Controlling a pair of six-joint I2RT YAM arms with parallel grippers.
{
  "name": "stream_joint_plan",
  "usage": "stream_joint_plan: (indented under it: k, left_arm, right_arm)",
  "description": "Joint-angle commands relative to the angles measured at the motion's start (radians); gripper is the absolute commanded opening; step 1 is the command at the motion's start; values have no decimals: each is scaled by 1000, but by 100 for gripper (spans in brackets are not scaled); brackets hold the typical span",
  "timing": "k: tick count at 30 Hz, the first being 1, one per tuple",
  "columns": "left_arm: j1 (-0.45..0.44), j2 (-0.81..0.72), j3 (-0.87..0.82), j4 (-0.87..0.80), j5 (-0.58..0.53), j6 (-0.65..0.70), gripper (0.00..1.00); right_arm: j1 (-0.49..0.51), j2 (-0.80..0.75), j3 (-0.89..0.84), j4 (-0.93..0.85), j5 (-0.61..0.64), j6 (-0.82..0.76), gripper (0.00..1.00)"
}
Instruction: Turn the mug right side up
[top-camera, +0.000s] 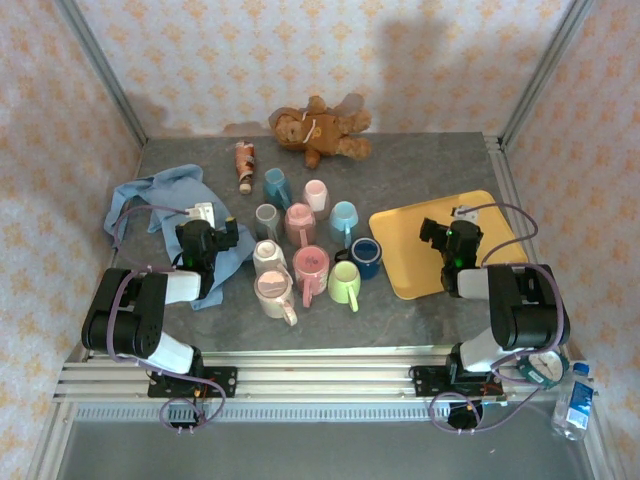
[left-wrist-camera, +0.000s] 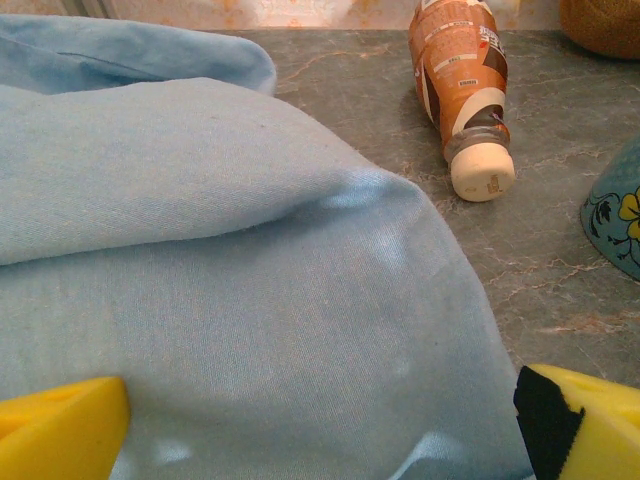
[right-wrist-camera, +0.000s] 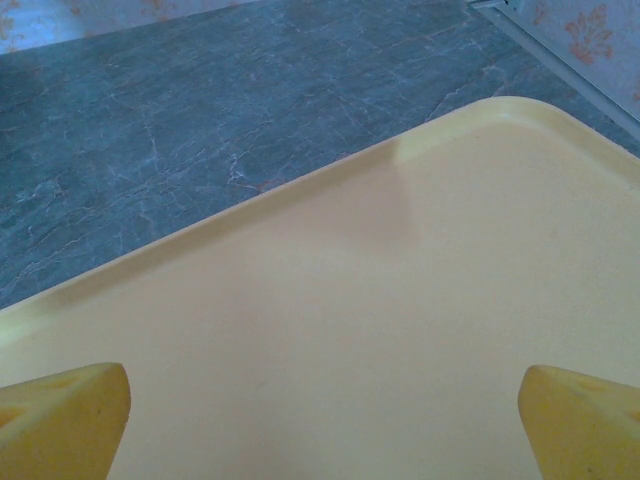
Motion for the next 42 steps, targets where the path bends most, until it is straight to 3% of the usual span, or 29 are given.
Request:
stream_joint_plan:
  k: [1, 5, 9, 13, 19, 28, 34, 38, 42]
  left_arm:
    - [-10, -6, 15, -6, -24, 9, 100]
    - [-23, -114, 60, -171, -59, 10, 100]
    - [-30, -302, 120, -403, -89, -39, 100]
    - [-30, -462, 245, -697, -3, -109, 100]
    - [-31, -510, 489, -1120, 95, -169, 100]
    - [-93, -448, 612, -1371, 339, -327, 91]
    - [-187, -322, 709, -1506, 288, -436, 86]
    - [-192, -227, 783, -1541, 300, -490, 80]
    - [-192, -112, 867, -1584, 331, -524, 79]
  right_arm:
    - [7, -1, 13, 30, 22, -16, 99]
    - [7, -84, 52, -104, 49, -6, 100]
    - [7, -235, 147, -403, 78, 43, 100]
    - [7, -374, 276, -720, 35, 105, 99]
    - [7, -463, 422, -1005, -129, 140, 91]
    - [38, -375, 653, -1376, -461, 123, 77]
    - [128, -277, 771, -1550, -533, 157, 71]
    - [195, -215, 836, -1597, -534, 190, 70]
    - [228, -170, 872, -1590, -560, 239, 70]
